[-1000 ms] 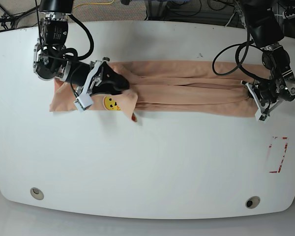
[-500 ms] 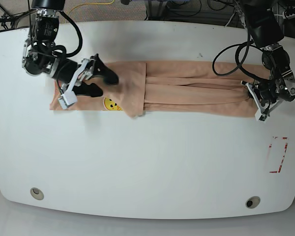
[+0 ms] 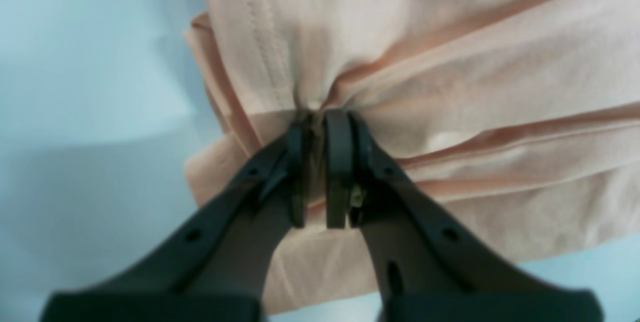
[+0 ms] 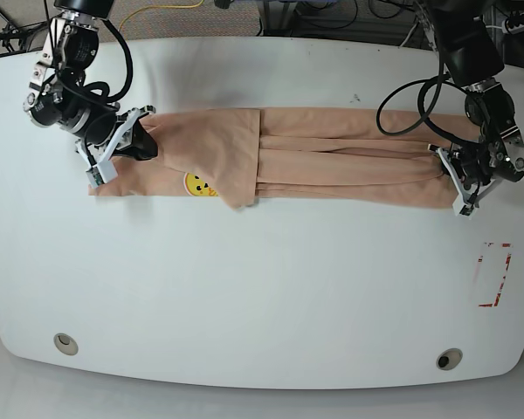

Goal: Fold the T-shirt properly
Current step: 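Open the left gripper and move it inward along the strip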

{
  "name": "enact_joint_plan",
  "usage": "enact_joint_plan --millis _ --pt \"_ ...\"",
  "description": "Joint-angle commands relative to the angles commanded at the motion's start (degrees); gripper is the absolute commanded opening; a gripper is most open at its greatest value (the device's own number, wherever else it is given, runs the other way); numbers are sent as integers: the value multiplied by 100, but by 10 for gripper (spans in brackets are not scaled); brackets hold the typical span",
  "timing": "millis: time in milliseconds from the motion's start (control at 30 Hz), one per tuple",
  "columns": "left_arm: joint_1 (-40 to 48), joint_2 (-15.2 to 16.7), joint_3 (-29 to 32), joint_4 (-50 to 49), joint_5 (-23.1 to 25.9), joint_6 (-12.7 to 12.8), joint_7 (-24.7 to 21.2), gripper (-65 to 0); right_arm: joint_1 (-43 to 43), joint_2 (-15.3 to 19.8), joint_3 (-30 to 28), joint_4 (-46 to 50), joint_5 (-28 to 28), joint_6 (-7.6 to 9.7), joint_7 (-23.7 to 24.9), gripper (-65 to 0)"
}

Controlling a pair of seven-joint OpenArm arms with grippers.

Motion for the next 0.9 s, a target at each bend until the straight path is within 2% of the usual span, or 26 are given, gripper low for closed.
enact_joint_plan --millis 167,267,400,567,900 --pt "0 0 0 -9 0 0 -9 -600 0 -290 9 -185 -1231 0 571 -575" --pt "0 0 0 -9 0 0 -9 -600 9 -290 35 -413 -1600 0 844 -575" --pt "0 0 0 -9 0 0 -9 -600 18 -220 44 -659 -1776 0 1064 -575" --pt "0 0 -9 -9 0 0 -9 -600 -26 -26 44 -738 -1714 0 1169 -575" --pt "-62 0 -9 44 -18 0 0 -600 -105 -62 44 -651 -1723 0 1169 -577"
